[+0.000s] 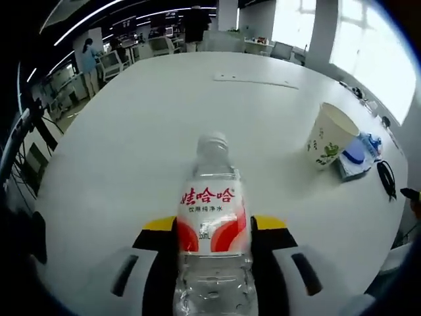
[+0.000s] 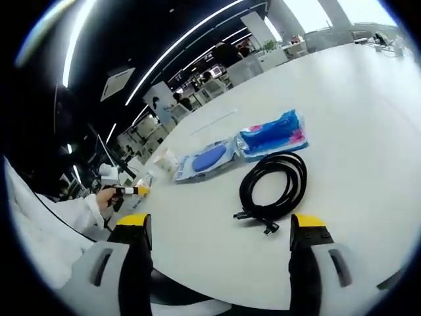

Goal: Arrange the tabletop items into an orderly group along one side of the table until the central work area is clear of visible clutter.

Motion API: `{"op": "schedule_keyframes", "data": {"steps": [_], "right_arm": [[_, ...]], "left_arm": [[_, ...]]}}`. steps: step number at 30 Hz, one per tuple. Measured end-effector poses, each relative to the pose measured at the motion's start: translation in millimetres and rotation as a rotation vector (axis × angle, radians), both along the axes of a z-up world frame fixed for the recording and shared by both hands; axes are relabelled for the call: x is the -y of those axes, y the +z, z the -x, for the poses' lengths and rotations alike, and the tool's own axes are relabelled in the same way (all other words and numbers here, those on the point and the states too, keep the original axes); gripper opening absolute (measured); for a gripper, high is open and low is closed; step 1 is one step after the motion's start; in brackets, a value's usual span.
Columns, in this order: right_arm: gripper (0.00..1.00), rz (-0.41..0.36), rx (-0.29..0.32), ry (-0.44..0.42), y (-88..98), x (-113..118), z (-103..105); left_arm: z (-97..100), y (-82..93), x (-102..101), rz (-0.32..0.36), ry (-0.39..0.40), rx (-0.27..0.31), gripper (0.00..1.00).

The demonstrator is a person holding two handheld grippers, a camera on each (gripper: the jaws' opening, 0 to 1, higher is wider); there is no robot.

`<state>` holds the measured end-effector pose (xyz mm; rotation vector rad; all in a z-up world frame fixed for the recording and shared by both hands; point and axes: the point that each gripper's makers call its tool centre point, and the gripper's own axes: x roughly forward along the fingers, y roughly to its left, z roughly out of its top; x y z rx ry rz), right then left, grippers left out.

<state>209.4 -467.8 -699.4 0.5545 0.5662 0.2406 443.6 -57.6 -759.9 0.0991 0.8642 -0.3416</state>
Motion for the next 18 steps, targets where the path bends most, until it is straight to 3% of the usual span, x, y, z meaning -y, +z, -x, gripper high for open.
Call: {"op": "schedule_keyframes", "data": {"steps": [6, 7, 8, 9, 10, 12, 14, 18], "right_arm": [[0.85, -0.004, 0.013, -0.022, 6.3, 2.1, -3.4], [0.85, -0.006, 0.015, -0.021, 8.3, -0.4, -4.7], [0.85, -0.005, 0.017, -0.02, 9.1, -1.8, -5.8], [0.85, -0.003, 0.018, -0.018, 10.0, -4.0, -6.9], [0.85, -0.003, 0.02, -0.012, 10.5, -6.8, -8.1], [0.85, -0.005, 0.02, 0.001, 11.8, -14.4, -9.3], [0.85, -0.002, 0.016, 0.017, 11.4, -20.4, -9.9], [0.85, -0.006, 0.014, 0.027, 11.0, -23.1, -10.3]], "left_arm": [[-2.6, 27.7, 5.0, 0.161, 0.073, 0.046, 0.4], [-3.3, 35.1, 5.0, 0.201, 0.1, 0.061, 0.34], [1.7, 36.7, 1.7, 0.222, 0.128, 0.015, 0.34], [-8.9, 45.3, 4.2, 0.239, 0.111, 0.091, 0.34], [0.8, 41.7, 2.8, 0.194, 0.08, 0.05, 0.34], [6.4, 34.9, -2.1, 0.089, 0.031, 0.04, 0.33], [6.3, 37.5, -1.2, 0.149, 0.063, 0.053, 0.33], [4.6, 33.8, -6.9, 0.167, 0.073, 0.041, 0.33]]}}
